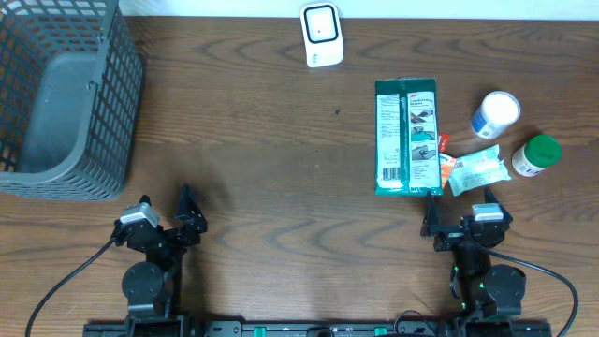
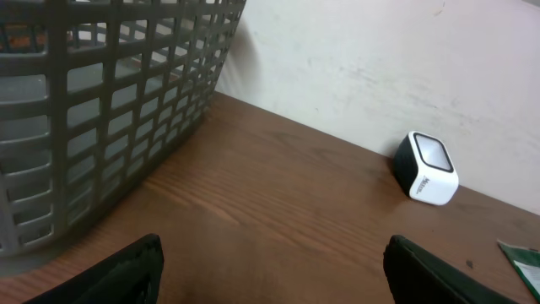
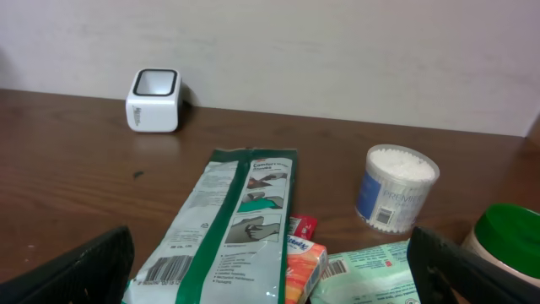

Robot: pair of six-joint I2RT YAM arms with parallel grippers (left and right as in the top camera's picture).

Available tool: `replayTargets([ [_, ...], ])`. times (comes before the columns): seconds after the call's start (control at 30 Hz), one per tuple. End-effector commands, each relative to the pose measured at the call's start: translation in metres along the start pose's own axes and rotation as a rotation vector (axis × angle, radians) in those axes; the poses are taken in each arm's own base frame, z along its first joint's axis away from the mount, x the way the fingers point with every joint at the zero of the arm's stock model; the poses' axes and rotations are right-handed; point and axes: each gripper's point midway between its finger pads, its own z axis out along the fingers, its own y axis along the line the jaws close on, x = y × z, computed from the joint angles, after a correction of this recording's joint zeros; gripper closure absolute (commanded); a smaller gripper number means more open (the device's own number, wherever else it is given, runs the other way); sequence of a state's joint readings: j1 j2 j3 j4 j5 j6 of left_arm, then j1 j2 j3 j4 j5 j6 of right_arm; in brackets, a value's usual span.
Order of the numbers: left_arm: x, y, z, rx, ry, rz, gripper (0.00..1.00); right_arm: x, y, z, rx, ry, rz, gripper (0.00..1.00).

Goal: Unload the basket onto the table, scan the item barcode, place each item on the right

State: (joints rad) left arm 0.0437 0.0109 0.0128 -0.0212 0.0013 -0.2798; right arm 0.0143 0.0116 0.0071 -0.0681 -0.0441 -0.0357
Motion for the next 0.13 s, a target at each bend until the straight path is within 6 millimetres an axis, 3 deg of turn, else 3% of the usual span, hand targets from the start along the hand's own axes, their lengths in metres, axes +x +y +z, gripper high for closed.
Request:
replayTargets([
  [0.0, 0.0141, 0.0067, 0.0, -0.028, 0.048, 0.024, 0.16, 0.0006, -0.0002, -0.0002, 0.004, 0.001, 0.012, 0.01],
  [0.1, 0.0141, 0.0067, 0.0, -0.028, 0.048, 0.024, 0.15, 0.0006, -0.0002, -0.0002, 0.004, 0.001, 0.012, 0.01],
])
